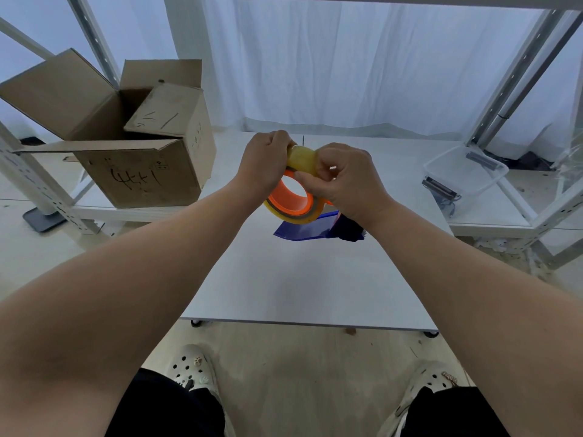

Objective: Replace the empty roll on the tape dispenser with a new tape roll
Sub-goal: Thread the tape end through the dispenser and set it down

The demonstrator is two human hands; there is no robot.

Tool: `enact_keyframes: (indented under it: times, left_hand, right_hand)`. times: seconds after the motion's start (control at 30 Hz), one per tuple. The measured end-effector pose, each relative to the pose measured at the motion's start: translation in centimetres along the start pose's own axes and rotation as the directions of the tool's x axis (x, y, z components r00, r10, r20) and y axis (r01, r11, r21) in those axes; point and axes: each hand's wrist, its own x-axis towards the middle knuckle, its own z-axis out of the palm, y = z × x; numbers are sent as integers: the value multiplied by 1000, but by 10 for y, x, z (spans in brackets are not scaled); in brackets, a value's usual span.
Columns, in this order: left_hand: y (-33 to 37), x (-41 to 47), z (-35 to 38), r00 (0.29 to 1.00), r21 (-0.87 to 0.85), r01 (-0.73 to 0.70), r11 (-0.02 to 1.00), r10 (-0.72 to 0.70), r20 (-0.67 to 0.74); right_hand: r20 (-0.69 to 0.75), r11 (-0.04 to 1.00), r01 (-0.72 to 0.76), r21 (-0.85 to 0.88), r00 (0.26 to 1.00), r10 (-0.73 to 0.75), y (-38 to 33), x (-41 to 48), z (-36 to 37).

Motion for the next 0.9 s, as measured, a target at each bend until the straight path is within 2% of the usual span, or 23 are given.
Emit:
enact_keyframes:
  times: [0.27, 0.5, 0.63, 0.9]
  left_hand:
    - [0, -1, 0, 1000, 42, -10, 999, 9, 3]
    - [0, -3, 3, 1000, -2, 25, 1000, -25, 7]
    - [1, -3, 2, 1000, 37, 10, 999, -11, 7]
    - [1, -5, 5, 1000, 22, 23, 999, -22, -7]
  right_hand:
    - [18, 999, -20, 43, 1000, 19, -5, -1, -3]
    - [29, 1000, 11, -28, 1000, -10, -3, 0, -3]
    - [50, 999, -42, 29, 998, 40, -6, -1, -6]
    - [82, 1000, -5, -12, 997, 6, -3, -1, -7]
